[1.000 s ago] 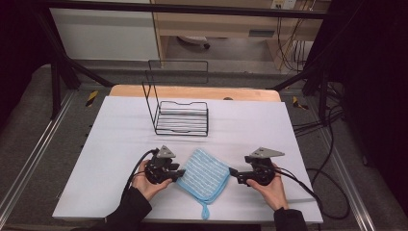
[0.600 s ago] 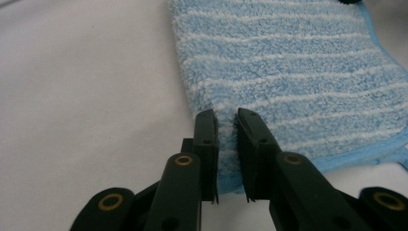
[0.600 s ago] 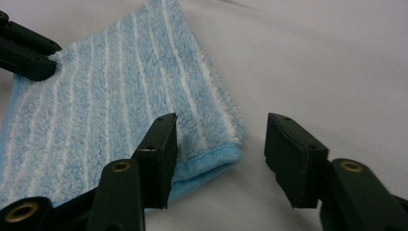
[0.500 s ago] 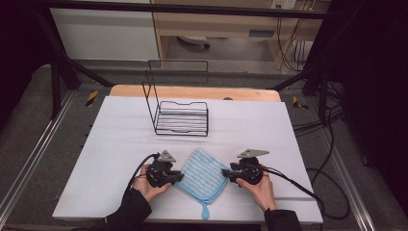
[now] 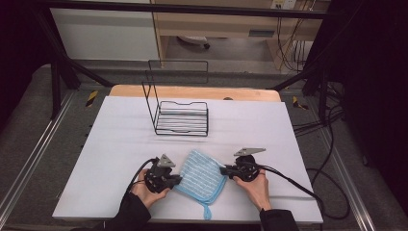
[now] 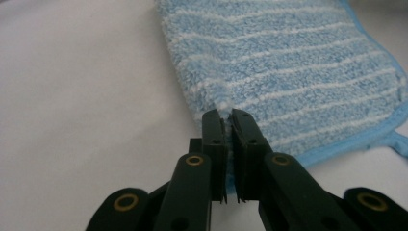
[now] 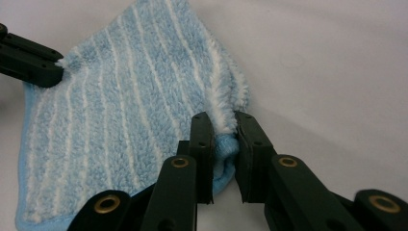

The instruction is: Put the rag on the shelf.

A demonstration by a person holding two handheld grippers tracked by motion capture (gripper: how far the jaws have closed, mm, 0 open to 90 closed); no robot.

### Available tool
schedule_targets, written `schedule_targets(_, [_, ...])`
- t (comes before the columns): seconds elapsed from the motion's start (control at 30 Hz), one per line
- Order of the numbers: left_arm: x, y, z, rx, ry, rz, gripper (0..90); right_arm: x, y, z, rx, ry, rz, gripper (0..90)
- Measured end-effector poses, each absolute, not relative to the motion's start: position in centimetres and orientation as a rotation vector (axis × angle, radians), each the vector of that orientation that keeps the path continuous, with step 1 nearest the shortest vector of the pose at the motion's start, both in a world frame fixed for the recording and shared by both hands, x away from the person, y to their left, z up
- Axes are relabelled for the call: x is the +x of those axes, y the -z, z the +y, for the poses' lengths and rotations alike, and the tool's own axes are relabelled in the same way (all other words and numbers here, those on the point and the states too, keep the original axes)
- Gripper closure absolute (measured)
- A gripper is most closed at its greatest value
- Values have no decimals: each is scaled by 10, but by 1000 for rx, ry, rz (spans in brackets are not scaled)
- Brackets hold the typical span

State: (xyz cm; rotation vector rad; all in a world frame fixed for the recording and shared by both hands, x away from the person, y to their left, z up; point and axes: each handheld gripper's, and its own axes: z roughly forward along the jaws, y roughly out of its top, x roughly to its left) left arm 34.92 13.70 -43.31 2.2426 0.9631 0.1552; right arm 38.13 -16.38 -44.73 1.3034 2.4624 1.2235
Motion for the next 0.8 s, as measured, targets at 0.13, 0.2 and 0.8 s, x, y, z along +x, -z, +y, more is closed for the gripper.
schedule_targets(0.13, [339, 431, 145, 2239, -143, 979, 846, 387, 444, -153, 1232, -1232, 2483, 806])
schedule_targets(0.2, [332, 432, 148, 2231, -149, 984, 846, 391, 443, -146, 1200, -1230, 2500, 811])
schedule_targets(0.8, [311, 436, 165, 2181, -202, 1014, 768, 407, 445, -117, 1057, -1212, 2553, 729])
